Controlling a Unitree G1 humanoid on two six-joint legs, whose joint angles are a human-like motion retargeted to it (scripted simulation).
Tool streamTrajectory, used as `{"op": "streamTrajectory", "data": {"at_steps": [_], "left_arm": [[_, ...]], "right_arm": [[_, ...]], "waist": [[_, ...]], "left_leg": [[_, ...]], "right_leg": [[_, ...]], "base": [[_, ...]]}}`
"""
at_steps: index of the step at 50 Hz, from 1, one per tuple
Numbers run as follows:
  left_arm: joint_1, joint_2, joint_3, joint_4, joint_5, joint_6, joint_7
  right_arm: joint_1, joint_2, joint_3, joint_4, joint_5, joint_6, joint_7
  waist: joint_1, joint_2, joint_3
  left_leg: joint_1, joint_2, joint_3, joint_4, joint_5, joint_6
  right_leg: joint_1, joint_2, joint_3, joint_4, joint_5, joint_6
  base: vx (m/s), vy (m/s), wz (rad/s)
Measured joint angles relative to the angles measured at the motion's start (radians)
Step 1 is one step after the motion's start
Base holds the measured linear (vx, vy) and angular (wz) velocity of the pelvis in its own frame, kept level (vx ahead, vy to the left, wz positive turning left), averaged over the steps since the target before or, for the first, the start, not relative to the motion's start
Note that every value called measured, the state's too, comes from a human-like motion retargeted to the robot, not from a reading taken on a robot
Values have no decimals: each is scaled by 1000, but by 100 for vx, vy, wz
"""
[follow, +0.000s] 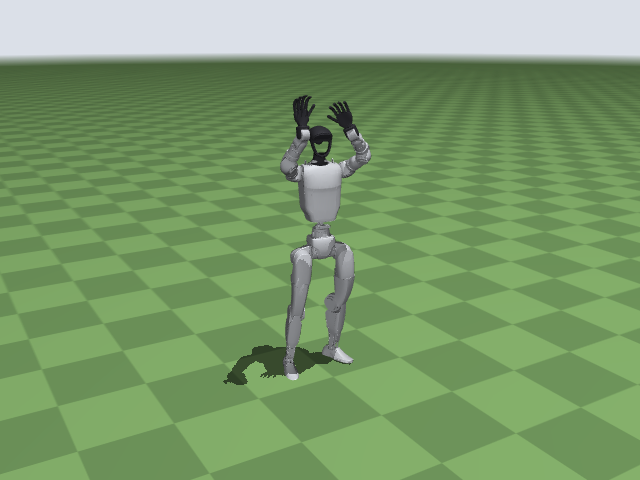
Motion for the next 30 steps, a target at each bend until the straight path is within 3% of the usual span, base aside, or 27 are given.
{"op": "streamTrajectory", "data": {"at_steps": [2, 5, 8, 12, 16, 20, 25, 28, 30], "left_arm": [[-40, -39, -22, 124, -65, -6, 15], [-6, -17, 68, 30, -40, -17, 51], [211, 80, 258, -386, 76, -44, 33], [605, 158, 504, -927, 141, -157, -71], [728, 146, 551, -1100, 127, -180, -152], [538, 179, 445, -917, 169, -78, -149], [102, 82, 117, -231, 113, 10, -39], [-28, -7, -23, 101, -20, 5, -61], [-52, -43, -61, 188, -75, -8, -77]], "right_arm": [[-52, 4, 111, 106, 110, -46, 3], [-27, -42, 156, 25, 56, -30, -71], [171, -96, -41, -334, -98, -29, -69], [500, -75, -362, -776, -257, -124, 38], [595, -59, -428, -971, -274, -160, 113], [444, -89, -323, -893, -295, -93, 117], [-15, -26, 60, -271, -171, 2, -31], [-163, 9, 259, 29, -6, -38, 26], [-186, -9, 336, 87, 55, -70, 51]], "waist": [[-26, 2, 8], [-58, 10, 42], [-92, 35, 87], [-144, 56, 140], [-168, 72, 143], [-179, 99, 85], [-189, 111, 30], [-190, 113, 20], [-190, 112, 22]], "left_leg": [[9, 10, 29, 4, 1, -5], [26, 19, 69, 14, -3, -5], [47, 25, 109, 23, -12, -2], [71, 35, 165, 27, -23, 7], [89, 57, 224, 24, -21, 8], [97, 83, 271, 23, -4, -15], [87, 95, 294, 32, 17, -33], [85, 96, 291, 34, 20, -33], [86, 96, 284, 36, 18, -33]], "right_leg": [[-2, 15, 25, -5, 5, 0], [-5, 29, 64, -4, 8, 0], [-4, 42, 107, 4, 5, 0], [-10, 66, 164, 3, 5, 0], [-10, 107, 209, -24, 23, 0], [-5, 148, 233, -60, 51, 0], [1, 169, 232, -100, 83, 0], [8, 167, 225, -109, 85, 0], [12, 163, 219, -108, 80, 0]], "base": [[1, -13, -75], [1, -9, -71], [2, -7, -70], [4, -8, -76], [5, -15, -77], [6, -18, -56], [1, -9, -19], [0, 0, 0], [6, 4, 18]]}}
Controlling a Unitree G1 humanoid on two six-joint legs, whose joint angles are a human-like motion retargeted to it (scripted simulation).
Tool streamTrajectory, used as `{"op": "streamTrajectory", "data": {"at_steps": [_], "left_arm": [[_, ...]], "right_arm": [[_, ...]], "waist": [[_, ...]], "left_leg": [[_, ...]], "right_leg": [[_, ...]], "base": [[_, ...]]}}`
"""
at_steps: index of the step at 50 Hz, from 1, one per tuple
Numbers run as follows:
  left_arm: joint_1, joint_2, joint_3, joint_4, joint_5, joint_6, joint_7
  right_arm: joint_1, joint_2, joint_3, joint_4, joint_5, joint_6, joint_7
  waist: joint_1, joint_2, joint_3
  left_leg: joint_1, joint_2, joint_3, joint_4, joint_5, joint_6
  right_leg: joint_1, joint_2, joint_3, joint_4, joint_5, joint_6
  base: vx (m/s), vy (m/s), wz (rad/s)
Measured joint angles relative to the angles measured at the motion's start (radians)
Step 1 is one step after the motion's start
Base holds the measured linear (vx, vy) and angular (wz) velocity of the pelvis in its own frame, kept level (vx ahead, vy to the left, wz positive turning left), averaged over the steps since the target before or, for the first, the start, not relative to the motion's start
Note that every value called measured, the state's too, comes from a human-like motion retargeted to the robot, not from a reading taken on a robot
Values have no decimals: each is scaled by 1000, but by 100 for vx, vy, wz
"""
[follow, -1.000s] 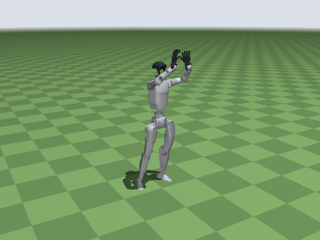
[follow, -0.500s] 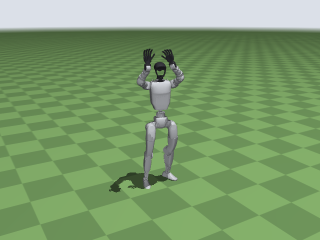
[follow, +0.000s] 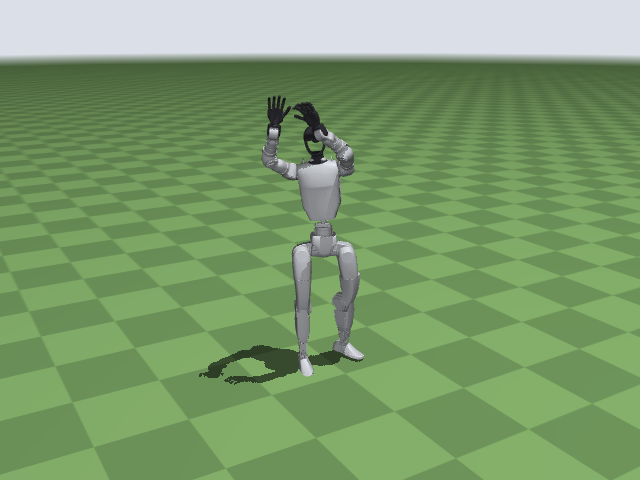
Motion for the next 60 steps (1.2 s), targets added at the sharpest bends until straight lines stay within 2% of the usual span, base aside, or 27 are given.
{"op": "streamTrajectory", "data": {"at_steps": [3, 5, 7, 10, 13, 15, 17, 20, 22, 25, 27, 29, 31, 33, 36, 38, 40, 43, 45, 48, 50, 53, 55, 56, 58, 60], "left_arm": [[59, 22, 95, -155, 35, -24, 20], [200, 80, 238, -425, 115, -31, 32], [416, 139, 411, -735, 187, -67, 16], [772, 195, 655, -1132, 221, -156, -35], [923, 194, 716, -1289, 212, -196, -57], [905, 210, 686, -1289, 224, -176, -61], [780, 224, 612, -1166, 260, -117, -28], [488, 189, 438, -772, 289, -29, 81], [321, 155, 323, -475, 235, -2, 122], [150, 115, 139, -121, 127, -11, 127], [126, 127, 44, -69, 100, -33, 119], [150, 179, 8, -162, 131, -57, 135], [235, 275, 60, -389, 204, -74, 157], [395, 379, 193, -684, 267, -92, 151], [723, 486, 481, -1076, 282, -165, 92], [923, 504, 653, -1249, 256, -212, 47], [1011, 486, 722, -1315, 236, -224, 26], [945, 458, 710, -1260, 240, -165, 12], [769, 405, 620, -1083, 253, -107, 35], [461, 272, 448, -683, 225, -41, 99], [283, 193, 334, -402, 158, -20, 141], [145, 131, 189, -125, 42, -26, 155], [135, 127, 149, -87, -7, -49, 146], [161, 141, 169, -135, -2, -63, 147], [290, 191, 268, -333, 38, -80, 151], [484, 242, 434, -615, 119, -92, 139]], "right_arm": [[59, -94, -23, -153, -29, -13, -43], [202, -162, -166, -389, -114, -1, -62], [425, -180, -403, -653, -219, -23, -28], [764, -114, -727, -1023, -272, -120, 69], [880, -46, -757, -1215, -270, -159, 105], [863, -40, -700, -1239, -296, -142, 130], [749, -44, -612, -1135, -344, -91, 132], [461, -1, -422, -745, -392, -1, 19], [292, 84, -303, -416, -315, 45, -58], [129, 213, -175, 9, -141, 48, -75], [108, 232, -118, 100, -88, 32, -65], [130, 202, -98, 44, -133, 32, -88], [210, 126, -138, -158, -254, 45, -119], [362, 28, -244, -468, -357, 19, -90], [667, -34, -495, -887, -379, -119, 16], [817, -18, -621, -1070, -337, -206, 63], [842, 5, -648, -1148, -324, -225, 76], [674, 5, -549, -1100, -369, -133, 77], [452, 11, -406, -914, -420, -36, 47], [161, 92, -189, -485, -411, 57, -29], [24, 197, -78, -160, -316, 87, -64], [-56, 305, 8, 135, -151, 62, -33], [-51, 318, 14, 161, -125, 52, -33], [-27, 302, -10, 104, -157, 55, -53], [83, 250, -93, -104, -263, 78, -89], [244, 174, -209, -408, -370, 71, -76]], "waist": [[1, 1, 23], [-2, 6, 46], [-14, 6, 73], [-22, -8, 116], [8, -27, 125], [36, -35, 101], [58, -38, 61], [89, -43, 15], [103, -47, -3], [120, -53, -15], [133, -56, -18], [142, -61, -10], [144, -68, 10], [147, -75, 36], [157, -95, 84], [170, -114, 107], [194, -133, 106], [228, -154, 67], [256, -162, 39], [296, -179, 7], [310, -192, 0], [320, -205, -2], [326, -212, 3], [329, -215, 11], [333, -221, 15], [346, -225, 33]], "left_leg": [[6, 1, -13, 7, -9, 0], [12, 3, -21, 15, -17, 2], [14, -1, -30, 22, -25, 12], [15, -6, -42, 33, -36, 28], [9, -8, -54, 42, -40, 42], [4, -8, -63, 48, -41, 47], [-11, -8, -80, 53, -37, 46], [-31, -5, -104, 59, -30, 32], [-36, -4, -117, 59, -25, 24], [-41, -5, -135, 53, -19, 20], [-45, -6, -146, 51, -17, 22], [-51, -9, -159, 51, -16, 25], [-57, -14, -175, 51, -18, 28], [-61, -19, -191, 51, -22, 31], [-68, -31, -215, 53, -32, 40], [-75, -40, -234, 55, -37, 45], [-85, -49, -252, 57, -41, 51], [-106, -62, -293, 59, -39, 61], [-123, -65, -325, 61, -36, 64], [-141, -64, -369, 62, -30, 56], [-147, -67, -398, 58, -25, 51], [-149, -76, -435, 49, -18, 47], [-148, -84, -456, 44, -17, 49], [-144, -90, -464, 43, -18, 51], [-137, -99, -479, 41, -22, 57], [-128, -105, -484, 41, -27, 62]], "right_leg": [[6, -9, -7, 15, -18, 0], [11, -16, -9, 29, -32, 0], [14, -24, -11, 41, -44, 0], [19, -36, -14, 50, -55, 0], [24, -45, -22, 45, -55, 0], [29, -49, -30, 39, -53, 0], [26, -56, -47, 38, -53, 0], [20, -61, -74, 44, -55, 0], [21, -62, -89, 47, -57, 0], [24, -66, -110, 50, -59, 0], [25, -69, -121, 49, -59, 0], [26, -74, -132, 49, -61, 0], [27, -82, -146, 53, -67, 0], [29, -90, -158, 58, -75, 0], [33, -107, -175, 63, -88, 0], [35, -119, -189, 66, -96, 0], [36, -131, -203, 64, -98, 0], [39, -151, -238, 65, -100, 0], [39, -158, -267, 67, -101, 0], [48, -160, -311, 67, -101, 0], [57, -164, -341, 69, -102, 0], [70, -174, -378, 75, -107, 0], [78, -184, -396, 83, -111, 0], [82, -190, -402, 88, -115, 0], [91, -202, -411, 100, -122, 0], [97, -208, -412, 110, -128, -5]], "base": [[9, 5, 21], [8, 5, 19], [5, 6, 18], [0, 0, 0], [1, 0, 6], [3, 1, 26], [2, 1, 43], [1, -1, 46], [0, -1, 39], [-1, 0, 34], [-1, 0, 29], [-1, 1, 33], [-1, 2, 38], [-1, 3, 37], [-1, 5, 37], [-2, 6, 42], [-1, 7, 46], [-1, 6, 67], [-1, 4, 80], [-1, 2, 80], [-1, 4, 79], [0, 6, 68], [1, 8, 52], [1, 9, 43], [1, 8, 30], [1, 6, 8]]}}
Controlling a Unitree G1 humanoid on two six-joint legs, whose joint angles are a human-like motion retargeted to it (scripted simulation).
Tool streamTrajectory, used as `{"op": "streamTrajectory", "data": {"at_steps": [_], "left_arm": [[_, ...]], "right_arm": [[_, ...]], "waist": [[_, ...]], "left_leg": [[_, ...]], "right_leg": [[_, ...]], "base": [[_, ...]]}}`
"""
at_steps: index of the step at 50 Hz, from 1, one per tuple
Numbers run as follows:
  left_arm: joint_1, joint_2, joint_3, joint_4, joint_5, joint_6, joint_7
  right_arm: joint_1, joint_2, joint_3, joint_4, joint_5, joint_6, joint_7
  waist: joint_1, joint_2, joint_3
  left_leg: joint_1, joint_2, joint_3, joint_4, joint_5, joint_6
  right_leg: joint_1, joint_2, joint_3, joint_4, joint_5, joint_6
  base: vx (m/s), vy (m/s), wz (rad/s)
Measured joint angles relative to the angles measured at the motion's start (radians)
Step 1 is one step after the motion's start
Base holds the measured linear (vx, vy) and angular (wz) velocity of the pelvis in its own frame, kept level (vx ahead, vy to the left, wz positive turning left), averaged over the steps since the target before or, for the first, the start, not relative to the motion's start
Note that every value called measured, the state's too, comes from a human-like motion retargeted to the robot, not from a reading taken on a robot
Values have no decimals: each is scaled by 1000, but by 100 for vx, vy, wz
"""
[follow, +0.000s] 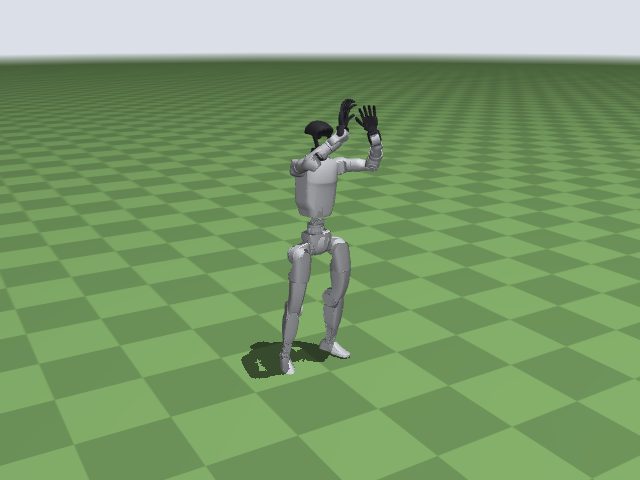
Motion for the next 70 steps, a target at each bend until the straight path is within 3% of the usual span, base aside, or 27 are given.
{"op": "streamTrajectory", "data": {"at_steps": [2, 5, 7, 9, 12, 15, 18, 20, 22, 25, 27, 30, 32, 34, 37, 40, 44, 47, 49, 52, 56, 58, 60, 62, 65, 70], "left_arm": [[231, 29, 194, -286, 64, -22, -33], [576, 10, 465, -631, 129, -74, -71], [676, 0, 527, -731, 130, -90, -70], [666, 36, 521, -756, 122, -79, -79], [398, 159, 370, -583, 123, -20, -73], [-30, 177, 40, -187, 119, 8, -4], [-358, 87, -236, 236, -1, 15, 63], [-444, 33, -311, 404, -77, 21, 86], [-447, 18, -304, 426, -102, 16, 101], [-312, 56, -162, 224, -36, 1, 106], [-81, 86, 24, -32, 30, -6, 79], [325, 76, 327, -398, 90, -58, -11], [466, 47, 414, -540, 109, -104, -45], [501, 58, 422, -596, 129, -102, -48], [328, 114, 309, -511, 157, -30, -27], [-21, 124, 63, -185, 130, 32, 31], [-341, 56, -194, 244, 44, 62, 105], [-381, 35, -225, 322, 15, 55, 129], [-287, 64, -146, 208, 39, 37, 128], [42, 116, 111, -136, 109, 9, 93], [558, 101, 486, -557, 168, -51, 11], [656, 53, 540, -652, 180, -81, -5], [665, 52, 540, -691, 180, -84, -14], [555, 112, 485, -651, 174, -51, -13], [248, 188, 285, -408, 169, 19, 45], [-317, 142, -170, 215, -21, 32, 95]], "right_arm": [[204, -44, -167, -306, -79, -49, 80], [511, -44, -389, -689, -11, -208, 170], [577, -27, -414, -781, 14, -244, 183], [536, -28, -382, -776, 3, -216, 190], [228, -9, -215, -496, -71, -86, 145], [-120, 134, -5, 33, -82, 21, -4], [-333, 265, 128, 465, 102, 18, -73], [-394, 302, 181, 603, 205, 8, -78], [-400, 296, 170, 600, 228, 5, -94], [-308, 228, 53, 370, 134, 15, -134], [-139, 163, -60, 87, 21, 22, -115], [183, 77, -262, -363, -69, -85, 2], [310, 42, -347, -521, -63, -167, 37], [342, 30, -363, -555, -68, -174, 46], [198, 22, -269, -400, -86, -79, 35], [-62, 83, -67, -22, -76, 37, -50], [-255, 185, 80, 373, 86, 35, -121], [-277, 213, 60, 457, 136, 35, -144], [-208, 210, -35, 365, 87, 38, -158], [26, 161, -201, 22, -62, 32, -120], [393, 129, -391, -458, -118, -130, 2], [449, 113, -420, -544, -102, -183, 28], [433, 102, -410, -549, -98, -181, 40], [298, 80, -333, -452, -101, -122, 35], [-13, 90, -99, -124, -115, 15, -22], [-379, 179, 208, 430, 113, 24, -78]], "waist": [[19, -6, 42], [56, -13, 104], [71, -19, 108], [79, -24, 83], [68, -27, 32], [48, -30, -24], [46, -43, -49], [47, -50, -62], [48, -55, -60], [55, -60, -27], [61, -57, -11], [74, -44, 19], [84, -39, 47], [76, -31, 37], [51, -17, -1], [22, -5, -56], [19, 1, -82], [15, 0, -69], [3, 0, -55], [-14, 3, -30], [-18, 7, 25], [-5, 7, 51], [-1, 13, 41], [-4, 22, 15], [-16, 39, -48], [13, 39, -72]], "left_leg": [[7, -3, 0, 3, -6, 9], [17, -7, 5, 5, -13, 13], [13, -8, 8, 5, -13, 13], [9, -8, 11, 1, -11, 12], [-3, -6, 12, -3, -7, 5], [-10, -4, 9, -14, -2, -9], [-15, 4, 11, -28, 5, -20], [-20, 7, 11, -34, 8, -23], [-22, 2, 10, -36, 6, -20], [-11, -13, 4, -32, -1, -9], [-3, -20, 3, -26, -8, -1], [5, -25, 6, -18, -18, 6], [8, -27, 9, -18, -22, 6], [7, -28, 12, -21, -22, 4], [1, -27, 18, -29, -17, -2], [-8, -26, 27, -33, -10, -11], [-17, -11, 50, -39, -4, -28], [-10, -15, 59, -37, -7, -29], [1, -23, 59, -33, -14, -23], [20, -33, 58, -26, -26, -9], [37, -33, 65, -17, -39, 1], [36, -33, 70, -17, -39, 2], [36, -31, 76, -16, -39, 1], [31, -29, 81, -15, -36, -1], [18, -25, 86, -12, -29, -6], [7, -7, 101, -20, -14, -27]], "right_leg": [[2, -5, 6, 9, -6, -13], [4, -9, 14, 19, -13, -22], [-3, -10, 18, 20, -11, -25], [-9, -10, 18, 17, -7, -24], [-20, -8, 14, 15, -1, -16], [-21, -3, 2, 0, 8, 1], [-24, 11, -5, -20, 16, 5], [-28, 16, -7, -28, 19, 5], [-29, 12, -8, -29, 19, 5], [-19, -6, -5, -18, 12, 5], [-14, -16, 1, -8, 7, 0], [-12, -22, 13, 5, 0, -11], [-14, -25, 18, 10, -2, -14], [-19, -25, 22, 10, 0, -15], [-30, -24, 25, 10, 6, -9], [-41, -21, 27, 1, 17, 5], [-55, 0, 40, -20, 30, 5], [-52, -4, 49, -22, 28, 5], [-43, -14, 54, -14, 22, 5], [-30, -28, 63, 4, 10, 1], [-26, -30, 80, 25, -1, -15], [-31, -30, 85, 29, -1, -15], [-35, -28, 90, 30, 2, -16], [-43, -27, 92, 33, 5, -14], [-56, -25, 89, 32, 13, -4], [-64, -3, 84, 9, 25, 5]], "base": [[0, 0, 0], [0, 0, 0], [0, 0, 0], [0, 0, 0], [0, 0, 0], [0, 0, 0], [0, 0, 0], [0, 0, 0], [0, 3, 2], [0, 9, 3], [0, 9, -6], [-1, 7, -12], [-1, 6, -10], [0, 3, -4], [0, 0, 0], [0, 0, 0], [0, -3, -24], [0, 0, -6], [2, 6, -5], [2, 4, -3], [0, 0, 0], [0, 0, 0], [0, 0, 0], [0, 0, 0], [0, 0, 0], [2, -5, -6]]}}
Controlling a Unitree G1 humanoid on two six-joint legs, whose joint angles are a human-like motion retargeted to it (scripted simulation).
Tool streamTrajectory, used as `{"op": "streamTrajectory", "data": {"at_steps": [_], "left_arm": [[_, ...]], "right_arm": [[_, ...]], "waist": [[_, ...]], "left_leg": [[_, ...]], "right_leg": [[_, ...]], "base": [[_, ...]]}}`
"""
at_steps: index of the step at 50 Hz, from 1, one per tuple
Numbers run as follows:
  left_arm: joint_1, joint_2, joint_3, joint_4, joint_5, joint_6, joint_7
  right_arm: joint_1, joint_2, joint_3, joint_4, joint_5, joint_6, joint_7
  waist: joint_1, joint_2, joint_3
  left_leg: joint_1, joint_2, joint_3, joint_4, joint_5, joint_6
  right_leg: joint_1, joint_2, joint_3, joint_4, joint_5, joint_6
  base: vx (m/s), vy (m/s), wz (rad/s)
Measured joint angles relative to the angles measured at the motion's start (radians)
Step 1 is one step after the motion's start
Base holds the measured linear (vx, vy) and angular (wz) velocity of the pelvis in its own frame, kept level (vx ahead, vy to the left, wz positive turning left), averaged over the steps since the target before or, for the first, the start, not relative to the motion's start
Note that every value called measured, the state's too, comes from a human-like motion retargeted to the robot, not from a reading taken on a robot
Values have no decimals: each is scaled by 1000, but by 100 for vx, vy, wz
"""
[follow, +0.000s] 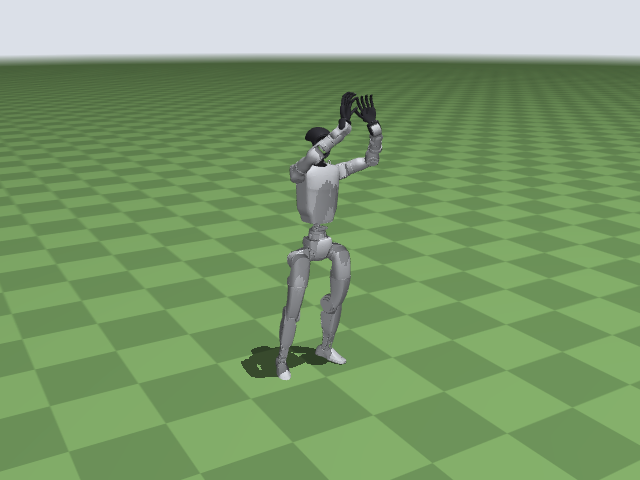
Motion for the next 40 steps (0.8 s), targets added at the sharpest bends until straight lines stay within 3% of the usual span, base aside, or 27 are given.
{"op": "streamTrajectory", "data": {"at_steps": [3, 6, 10, 14, 17, 20, 23, 27, 31, 33, 35, 38, 40], "left_arm": [[-104, -10, -129, 184, -93, -18, -33], [-36, 30, -108, 101, -83, -42, -35], [389, 89, 205, -350, 40, -56, -41], [896, 62, 592, -791, 125, -117, -152], [988, 37, 676, -916, 128, -139, -179], [815, 102, 616, -874, 145, -70, -157], [441, 99, 387, -588, 192, 2, -80], [-1, 56, 45, -107, 98, 47, -81], [-179, -16, -148, 163, 6, 38, -106], [-172, -32, -157, 145, 18, 28, -88], [-73, -29, -77, -10, 73, 27, -59], [256, -25, 170, -390, 158, -10, -104], [478, -44, 313, -620, 177, -75, -170]], "right_arm": [[-29, 38, 12, 103, 80, -13, 4], [54, 26, -82, -21, 33, -14, -16], [384, -73, -283, -507, -150, -22, 23], [815, -113, -568, -965, -174, -215, 149], [898, -158, -636, -1044, -144, -270, 177], [696, -243, -534, -902, -160, -153, 146], [362, -238, -311, -530, -170, -16, 68], [103, -163, -138, -122, -8, -12, 21], [43, -160, -54, 0, 100, -28, -18], [77, -192, -75, -67, 90, -41, -48], [182, -270, -145, -253, 15, -35, -62], [500, -353, -399, -647, -115, -72, 9], [739, -356, -601, -878, -140, -147, 57]], "waist": [[-9, -3, -7], [-21, -6, 3], [-22, -2, 23], [-48, 10, 59], [-88, 22, 59], [-134, 40, 43], [-149, 64, 11], [-137, 75, -17], [-135, 68, -12], [-140, 65, 3], [-147, 62, 28], [-161, 73, 56], [-174, 79, 87]], "left_leg": [[3, 1, 1, -1, 0, -3], [14, -6, -1, 1, -6, 5], [31, -17, -6, 9, -20, 28], [35, -14, -11, 22, -33, 37], [31, -12, -12, 18, -32, 28], [25, -11, -5, 7, -20, 21], [23, -3, 21, -4, -8, 7], [24, 23, 71, -9, 3, -12], [32, 36, 102, -8, 3, -11], [37, 37, 107, -4, -1, -6], [49, 35, 106, -3, -5, 2], [63, 31, 104, 2, -15, 17], [72, 28, 104, 4, -21, 24]], "right_leg": [[7, 2, -2, -8, -1, 0], [19, -7, 0, -5, -7, 0], [34, -20, 7, 7, -17, -1], [40, -19, 8, 15, -25, -10], [39, -16, 5, 9, -23, -8], [27, -14, 5, 8, -18, -9], [10, -1, 22, 1, -6, 0], [-14, 34, 58, -12, 7, 0], [-19, 53, 85, -19, 10, 0], [-17, 55, 93, -19, 9, 0], [-8, 52, 97, -11, 4, 0], [3, 46, 104, -1, -4, 0], [8, 43, 110, 6, -11, 0]], "base": [[0, 0, 0], [0, 0, 0], [0, 0, 0], [0, 0, 0], [0, 0, 0], [0, 0, 0], [-1, -6, -38], [-1, -12, -59], [-1, -8, -40], [0, -2, -11], [0, 0, 0], [0, 0, 0], [0, 0, 0]]}}
